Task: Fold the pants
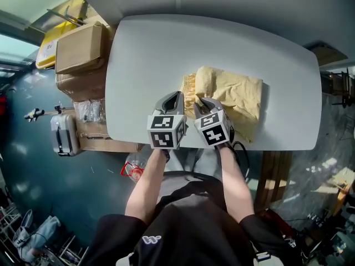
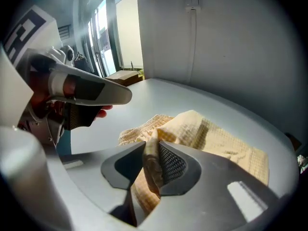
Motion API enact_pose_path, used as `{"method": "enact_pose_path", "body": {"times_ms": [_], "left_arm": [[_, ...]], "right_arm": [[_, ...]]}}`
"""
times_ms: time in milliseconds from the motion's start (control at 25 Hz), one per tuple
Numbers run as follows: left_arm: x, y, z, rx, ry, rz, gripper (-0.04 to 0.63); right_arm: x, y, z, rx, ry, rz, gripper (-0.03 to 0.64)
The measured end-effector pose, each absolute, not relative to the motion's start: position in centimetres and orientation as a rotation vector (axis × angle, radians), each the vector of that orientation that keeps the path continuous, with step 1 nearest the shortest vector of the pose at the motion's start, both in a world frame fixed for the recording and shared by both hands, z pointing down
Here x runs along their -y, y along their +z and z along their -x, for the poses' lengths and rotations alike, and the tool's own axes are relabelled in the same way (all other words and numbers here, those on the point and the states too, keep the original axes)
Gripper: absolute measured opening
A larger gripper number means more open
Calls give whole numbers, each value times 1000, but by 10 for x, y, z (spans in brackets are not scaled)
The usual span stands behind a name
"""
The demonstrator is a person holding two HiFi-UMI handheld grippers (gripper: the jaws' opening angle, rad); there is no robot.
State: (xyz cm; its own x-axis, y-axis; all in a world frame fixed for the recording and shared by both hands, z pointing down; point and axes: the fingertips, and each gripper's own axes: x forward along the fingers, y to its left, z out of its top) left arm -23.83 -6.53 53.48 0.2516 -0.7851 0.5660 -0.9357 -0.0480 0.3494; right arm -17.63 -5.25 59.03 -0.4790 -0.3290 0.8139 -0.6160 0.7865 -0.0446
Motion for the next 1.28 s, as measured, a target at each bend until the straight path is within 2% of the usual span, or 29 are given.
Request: {"method": "enact_pose_path", "body": {"times_ms": [160,280,400,560,840,1040,1280], "left_arm": [[63,551,240,1548,304,-1830,3],[65,555,239,1538,301,-1829,3],[68,553,237,1535,299,-1836,3],[71,555,240,1535,306,-1828,3],[77,551,232,1524,303,-1846,3],[92,528,220,1521,270,-1896,3],[122,469,183,1504,198,-2050,3]], "right_arm": [[33,597,189,2148,517,-625,167],[24,604,197,2171,616,-590,172],[29,608,193,2186,756,-606,106],[36,615,190,2166,864,-622,54],[41,610,193,2143,968,-605,32],[84,535,173,2367,1003,-728,6],[137,410,106,2693,705,-1061,5]]}}
